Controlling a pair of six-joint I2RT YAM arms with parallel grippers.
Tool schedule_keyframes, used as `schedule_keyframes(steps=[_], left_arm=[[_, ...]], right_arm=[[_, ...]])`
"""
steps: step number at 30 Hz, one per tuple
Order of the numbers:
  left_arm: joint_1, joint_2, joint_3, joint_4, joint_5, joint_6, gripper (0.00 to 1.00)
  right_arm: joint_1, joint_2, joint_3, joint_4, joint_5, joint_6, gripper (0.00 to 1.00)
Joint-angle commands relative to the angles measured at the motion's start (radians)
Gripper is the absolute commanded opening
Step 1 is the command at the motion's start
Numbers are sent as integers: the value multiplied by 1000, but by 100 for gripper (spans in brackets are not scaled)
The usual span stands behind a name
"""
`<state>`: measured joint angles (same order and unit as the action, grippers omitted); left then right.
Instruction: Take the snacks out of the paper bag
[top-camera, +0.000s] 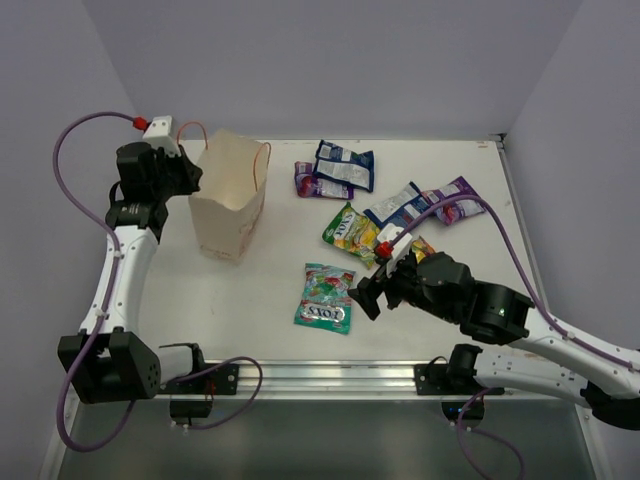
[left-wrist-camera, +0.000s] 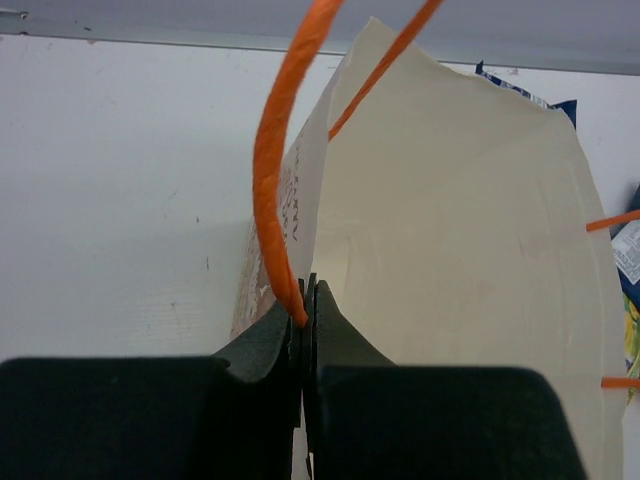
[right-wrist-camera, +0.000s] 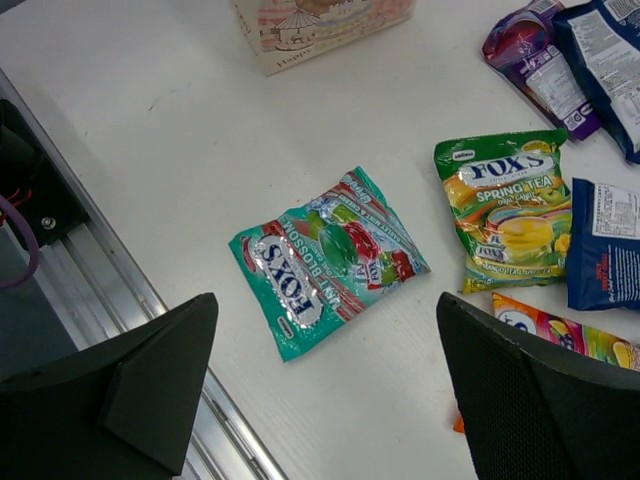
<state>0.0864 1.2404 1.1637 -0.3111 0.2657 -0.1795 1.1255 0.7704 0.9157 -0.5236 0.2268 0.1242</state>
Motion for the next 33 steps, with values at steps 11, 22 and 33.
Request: schedule_keyframes(steps=[11,22,33], left_arm=[[32,-67,-25,24,-5,9,44],[32,-206,44,-146,-112,58,94],[-56,-476,70,-258,-301,101,100]], right_arm=[[-3,-3,14,-3,22,11,94],[-3,-11,84,-27,187,72,99],[-415,44,288,-12,149,92,99]])
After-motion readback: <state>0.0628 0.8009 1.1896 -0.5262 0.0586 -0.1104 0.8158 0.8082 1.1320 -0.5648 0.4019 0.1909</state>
